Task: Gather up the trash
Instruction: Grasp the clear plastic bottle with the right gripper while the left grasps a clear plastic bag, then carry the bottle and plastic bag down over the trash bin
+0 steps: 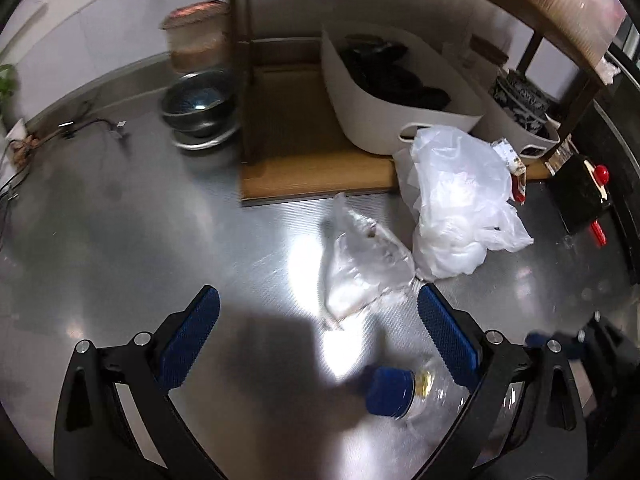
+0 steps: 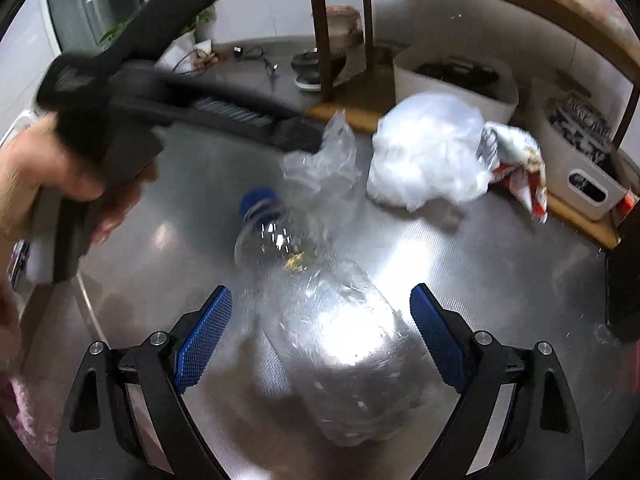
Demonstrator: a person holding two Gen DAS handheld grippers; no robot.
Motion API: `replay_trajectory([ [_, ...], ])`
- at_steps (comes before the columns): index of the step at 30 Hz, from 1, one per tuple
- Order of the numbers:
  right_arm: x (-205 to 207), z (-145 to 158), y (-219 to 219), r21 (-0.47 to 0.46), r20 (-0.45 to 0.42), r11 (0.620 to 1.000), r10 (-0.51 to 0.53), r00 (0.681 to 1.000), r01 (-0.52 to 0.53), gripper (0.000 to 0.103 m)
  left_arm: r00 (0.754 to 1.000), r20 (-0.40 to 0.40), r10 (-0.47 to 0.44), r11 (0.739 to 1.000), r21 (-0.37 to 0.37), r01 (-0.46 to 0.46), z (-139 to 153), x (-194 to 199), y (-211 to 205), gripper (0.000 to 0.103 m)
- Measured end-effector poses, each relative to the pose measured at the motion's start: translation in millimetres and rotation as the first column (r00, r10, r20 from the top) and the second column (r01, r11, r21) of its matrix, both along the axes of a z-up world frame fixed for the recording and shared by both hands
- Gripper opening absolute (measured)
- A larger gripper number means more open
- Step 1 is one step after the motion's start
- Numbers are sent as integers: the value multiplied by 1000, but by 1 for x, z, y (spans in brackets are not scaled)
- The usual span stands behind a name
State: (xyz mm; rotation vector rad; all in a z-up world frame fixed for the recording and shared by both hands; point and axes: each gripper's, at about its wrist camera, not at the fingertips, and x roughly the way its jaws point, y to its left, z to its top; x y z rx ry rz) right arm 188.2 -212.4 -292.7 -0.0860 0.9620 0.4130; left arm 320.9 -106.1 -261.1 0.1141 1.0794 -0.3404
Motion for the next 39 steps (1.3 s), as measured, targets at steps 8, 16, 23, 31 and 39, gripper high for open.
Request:
replay_trajectory([
  [8, -9, -11, -1, 53, -22, 998, -16, 1000, 18, 70, 997, -70, -32, 999, -27, 30, -25, 28, -18, 69],
  [16, -29, -12, -2, 103, -26, 992, -72, 997, 75, 67, 993, -88, -78, 995, -64, 72, -30, 29, -24, 24],
  [23, -44, -13, -7, 115, -58, 979, -161, 985, 166, 66, 997, -8, -71, 997, -34, 70, -2, -7, 2, 15],
  [31, -84, 7, -4, 103, -22, 971, -217, 976, 218, 65, 998, 53, -42, 998, -39, 44, 32, -83, 47, 15],
  [39, -141, 33, 3, 104, 13, 963, -252, 968, 249, 65, 997, 66, -44, 998, -46, 47, 50, -178, 75, 15],
])
